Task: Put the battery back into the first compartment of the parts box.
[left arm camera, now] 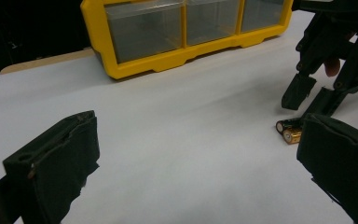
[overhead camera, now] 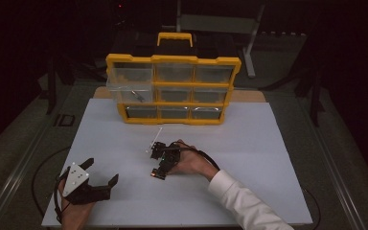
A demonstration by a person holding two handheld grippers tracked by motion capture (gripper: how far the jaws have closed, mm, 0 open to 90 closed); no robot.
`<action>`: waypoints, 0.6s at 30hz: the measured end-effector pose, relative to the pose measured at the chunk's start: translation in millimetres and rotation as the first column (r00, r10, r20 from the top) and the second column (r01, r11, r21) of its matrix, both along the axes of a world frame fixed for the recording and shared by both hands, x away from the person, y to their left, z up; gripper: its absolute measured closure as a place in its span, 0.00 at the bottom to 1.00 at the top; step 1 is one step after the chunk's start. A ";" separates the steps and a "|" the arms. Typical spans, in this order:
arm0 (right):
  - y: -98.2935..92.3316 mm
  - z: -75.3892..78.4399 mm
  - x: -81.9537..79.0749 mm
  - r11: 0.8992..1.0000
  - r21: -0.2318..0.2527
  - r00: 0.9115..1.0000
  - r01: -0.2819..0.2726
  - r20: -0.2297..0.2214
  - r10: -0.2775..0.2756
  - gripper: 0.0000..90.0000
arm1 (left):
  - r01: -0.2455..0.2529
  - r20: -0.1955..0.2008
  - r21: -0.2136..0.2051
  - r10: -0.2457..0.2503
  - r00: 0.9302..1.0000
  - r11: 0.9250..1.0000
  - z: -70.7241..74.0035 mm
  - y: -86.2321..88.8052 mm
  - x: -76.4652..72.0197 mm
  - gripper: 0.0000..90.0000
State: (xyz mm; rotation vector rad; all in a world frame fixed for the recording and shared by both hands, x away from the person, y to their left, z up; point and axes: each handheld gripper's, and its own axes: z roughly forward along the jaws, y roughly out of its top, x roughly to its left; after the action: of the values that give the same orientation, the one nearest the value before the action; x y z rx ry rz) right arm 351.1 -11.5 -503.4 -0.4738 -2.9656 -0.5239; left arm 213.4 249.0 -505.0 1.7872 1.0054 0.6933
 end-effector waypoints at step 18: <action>5.4 -8.2 -3.4 0.999 -0.047 0.999 -0.015 0.037 0.016 0.85 | -0.002 -0.001 0.005 0.002 1.000 1.000 -0.1 -0.6 0.2 0.00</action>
State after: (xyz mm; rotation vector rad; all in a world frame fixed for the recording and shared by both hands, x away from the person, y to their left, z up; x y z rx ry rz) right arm 347.7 -6.1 -511.6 -0.4496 -3.0203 -0.4676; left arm 213.6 248.4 -505.2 1.7913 1.0071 0.6959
